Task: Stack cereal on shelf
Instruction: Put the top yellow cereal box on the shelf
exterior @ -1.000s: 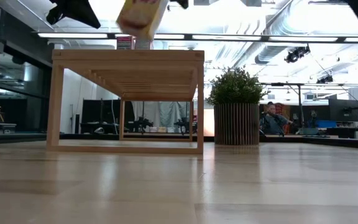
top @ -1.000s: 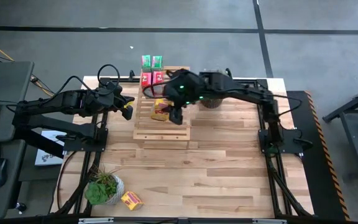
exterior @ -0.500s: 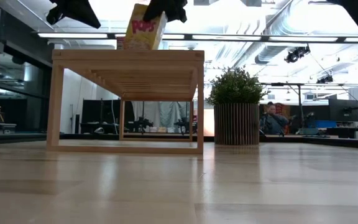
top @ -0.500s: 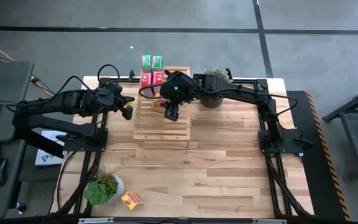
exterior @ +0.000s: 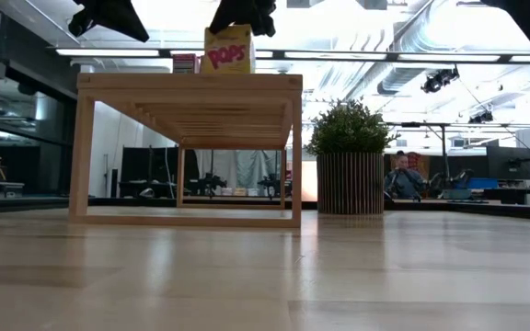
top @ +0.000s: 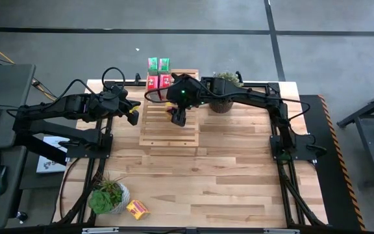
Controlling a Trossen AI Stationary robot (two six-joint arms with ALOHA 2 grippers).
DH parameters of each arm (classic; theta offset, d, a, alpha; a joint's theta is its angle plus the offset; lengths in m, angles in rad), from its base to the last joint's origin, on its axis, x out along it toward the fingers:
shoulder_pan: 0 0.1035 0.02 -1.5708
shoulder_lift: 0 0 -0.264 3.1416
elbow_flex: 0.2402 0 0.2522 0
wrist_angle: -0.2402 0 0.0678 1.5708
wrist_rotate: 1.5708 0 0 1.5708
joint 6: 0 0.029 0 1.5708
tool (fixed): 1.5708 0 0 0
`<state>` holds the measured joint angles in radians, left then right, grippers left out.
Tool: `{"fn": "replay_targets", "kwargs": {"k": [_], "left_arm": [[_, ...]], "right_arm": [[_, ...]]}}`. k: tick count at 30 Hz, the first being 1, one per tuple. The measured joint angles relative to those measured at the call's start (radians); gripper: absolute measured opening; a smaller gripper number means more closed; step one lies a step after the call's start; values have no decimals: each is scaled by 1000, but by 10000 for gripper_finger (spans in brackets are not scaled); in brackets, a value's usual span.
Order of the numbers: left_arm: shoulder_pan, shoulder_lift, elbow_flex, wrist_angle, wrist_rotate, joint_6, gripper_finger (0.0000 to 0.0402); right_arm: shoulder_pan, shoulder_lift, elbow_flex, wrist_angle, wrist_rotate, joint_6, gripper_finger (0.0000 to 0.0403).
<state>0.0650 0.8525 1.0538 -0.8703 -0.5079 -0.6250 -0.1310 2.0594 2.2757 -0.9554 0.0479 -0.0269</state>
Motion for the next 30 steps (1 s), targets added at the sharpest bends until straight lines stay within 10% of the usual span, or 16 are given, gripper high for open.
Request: {"fn": "replay_targets", "kwargs": {"k": [14, 24, 30], "left_arm": [[0, 0, 0, -1, 0, 1, 0], [0, 0, 0, 0, -7, 9, 0], [0, 0, 0, -1, -7, 12, 0]], "right_arm": [[-13, -42, 63, 91, -7, -35, 256], [-20, -192, 59, -314, 54, -28, 237], [-20, -254, -182, -304, 13, 3, 223]]}}
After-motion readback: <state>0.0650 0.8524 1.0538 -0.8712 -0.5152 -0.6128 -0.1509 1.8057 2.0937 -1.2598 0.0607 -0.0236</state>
